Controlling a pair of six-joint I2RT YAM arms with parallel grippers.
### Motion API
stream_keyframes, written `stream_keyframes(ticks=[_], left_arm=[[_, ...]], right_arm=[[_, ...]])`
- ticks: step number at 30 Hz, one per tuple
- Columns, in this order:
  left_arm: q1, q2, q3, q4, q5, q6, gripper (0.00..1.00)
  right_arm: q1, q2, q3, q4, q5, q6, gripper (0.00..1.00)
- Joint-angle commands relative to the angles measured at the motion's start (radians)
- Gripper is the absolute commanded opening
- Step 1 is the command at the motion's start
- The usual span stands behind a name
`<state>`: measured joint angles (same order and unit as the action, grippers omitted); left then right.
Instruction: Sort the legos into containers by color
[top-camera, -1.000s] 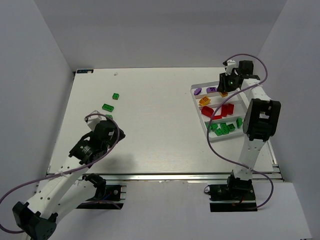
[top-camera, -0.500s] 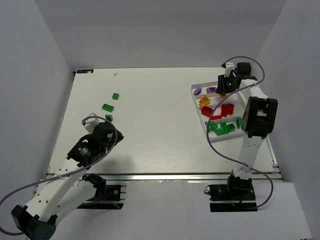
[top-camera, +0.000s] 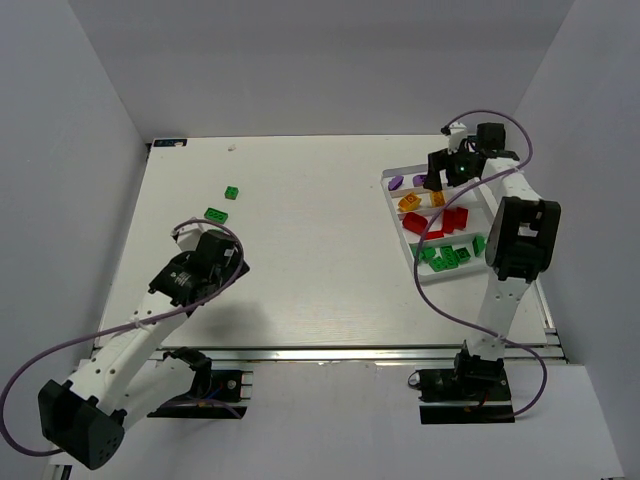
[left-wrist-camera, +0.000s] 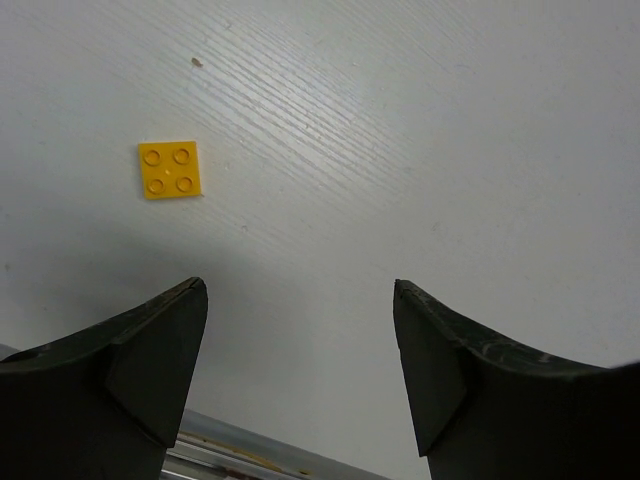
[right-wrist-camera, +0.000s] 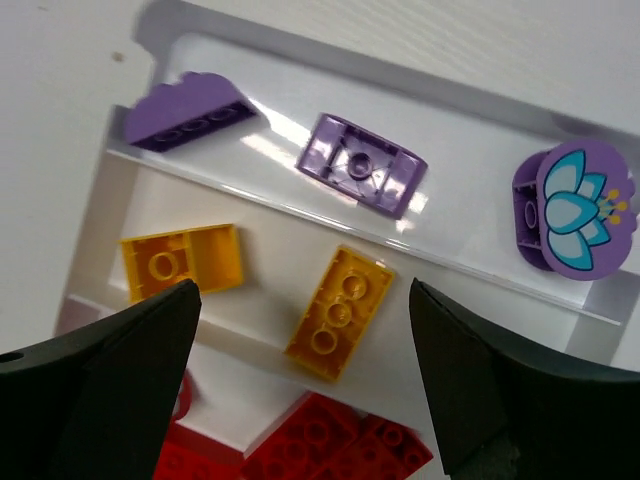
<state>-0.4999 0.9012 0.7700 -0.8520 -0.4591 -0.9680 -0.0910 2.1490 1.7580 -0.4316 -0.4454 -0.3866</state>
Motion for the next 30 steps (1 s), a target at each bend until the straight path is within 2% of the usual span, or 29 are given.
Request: stream_keyframes(ticks=[1, 2, 4, 6, 7, 9, 10, 11, 12, 13, 14, 16, 18, 22, 30], left_arm=[[0.062, 0.004, 0.041, 0.005, 0.019, 0.043, 0.84], [0.079, 0.01, 0.038, 0.008, 0.045, 0.063, 0.83], [0.131, 0.024, 0.031, 0.021, 0.074, 0.098, 0.81], [0.164, 0.048, 0.015, 0.033, 0.115, 0.123, 0.75], [0.199, 0.059, 0.009, 0.044, 0.125, 0.15, 0.73], [0.234, 0.099, -0.008, 0.05, 0.146, 0.173, 0.7], [0.269, 0.113, -0.015, 0.06, 0.151, 0.184, 0.7], [0.288, 0.125, -0.023, 0.068, 0.157, 0.208, 0.68], [0.305, 0.143, -0.04, 0.077, 0.174, 0.219, 0.66], [0.339, 0.151, -0.049, 0.097, 0.18, 0.239, 0.64], [0.353, 0.16, -0.057, 0.106, 0.184, 0.245, 0.63], [0.385, 0.188, -0.077, 0.135, 0.203, 0.264, 0.62], [0.396, 0.221, -0.092, 0.154, 0.204, 0.273, 0.65], [0.4, 0.291, -0.109, 0.209, 0.203, 0.302, 0.71], [0.4, 0.412, -0.112, 0.29, 0.2, 0.342, 0.71]], right_arm=[[0.002, -0.234, -0.047, 0.016, -0.15, -0.147, 0.9], [0.0, -0.286, -0.157, 0.054, -0.211, -0.17, 0.89], [0.0, -0.427, -0.274, 0.16, -0.303, -0.214, 0.89], [0.0, -0.509, -0.33, 0.095, -0.408, -0.297, 0.87], [0.013, -0.523, -0.324, -0.07, -0.509, -0.43, 0.71], [0.04, -0.575, -0.328, -0.153, -0.527, -0.465, 0.45], [0.063, -0.595, -0.365, -0.17, -0.53, -0.468, 0.19], [0.071, -0.619, -0.391, -0.167, -0.539, -0.454, 0.07], [0.076, -0.671, -0.422, -0.148, -0.547, -0.434, 0.01], [0.08, -0.696, -0.49, -0.097, -0.559, -0.385, 0.04], [0.083, -0.722, -0.521, -0.096, -0.562, -0.364, 0.1], [0.085, -0.781, -0.593, -0.027, -0.569, -0.319, 0.32], [0.085, -0.808, -0.617, -0.004, -0.575, -0.279, 0.37], [0.085, -0.816, -0.637, 0.007, -0.578, -0.229, 0.41], [0.085, -0.847, -0.67, 0.059, -0.582, -0.156, 0.43]])
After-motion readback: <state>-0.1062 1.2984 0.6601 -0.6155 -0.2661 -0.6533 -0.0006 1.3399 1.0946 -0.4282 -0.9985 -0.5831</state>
